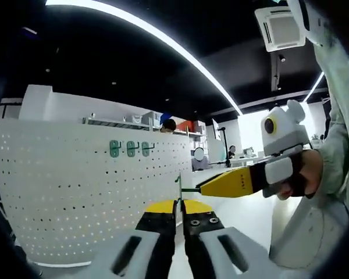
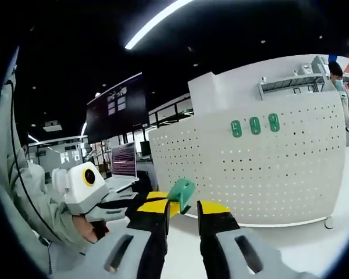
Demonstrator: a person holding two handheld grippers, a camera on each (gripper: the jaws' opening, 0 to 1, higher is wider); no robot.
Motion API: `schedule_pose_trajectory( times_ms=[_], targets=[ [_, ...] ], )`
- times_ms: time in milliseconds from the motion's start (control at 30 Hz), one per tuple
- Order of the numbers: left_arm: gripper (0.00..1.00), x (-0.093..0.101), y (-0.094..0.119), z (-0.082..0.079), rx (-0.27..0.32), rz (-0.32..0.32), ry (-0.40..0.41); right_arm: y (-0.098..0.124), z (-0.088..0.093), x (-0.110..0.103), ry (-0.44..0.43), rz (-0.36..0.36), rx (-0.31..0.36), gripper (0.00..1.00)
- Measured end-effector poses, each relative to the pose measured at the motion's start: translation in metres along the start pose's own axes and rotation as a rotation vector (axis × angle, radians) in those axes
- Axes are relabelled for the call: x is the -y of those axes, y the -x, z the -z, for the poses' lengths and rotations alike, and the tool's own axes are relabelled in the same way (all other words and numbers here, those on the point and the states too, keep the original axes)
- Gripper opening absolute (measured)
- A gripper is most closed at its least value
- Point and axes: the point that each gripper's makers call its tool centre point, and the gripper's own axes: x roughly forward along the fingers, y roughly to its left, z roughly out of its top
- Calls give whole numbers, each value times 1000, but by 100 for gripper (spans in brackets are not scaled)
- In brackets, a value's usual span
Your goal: Insert the hook assembly into the mounting plate slot until the hook locks in place.
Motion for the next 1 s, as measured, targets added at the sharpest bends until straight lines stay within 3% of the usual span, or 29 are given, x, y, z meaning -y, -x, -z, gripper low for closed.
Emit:
schedule_pose_trajectory(
  times_ms=[467,1000],
  targets=[
    [3,10,-1,-11,30,23,17,-1,-12,-4,14,-7,37,7],
    [3,10,0,-10,26,14,16,-2,-12,-13,65,-31,39,1]
  ],
)
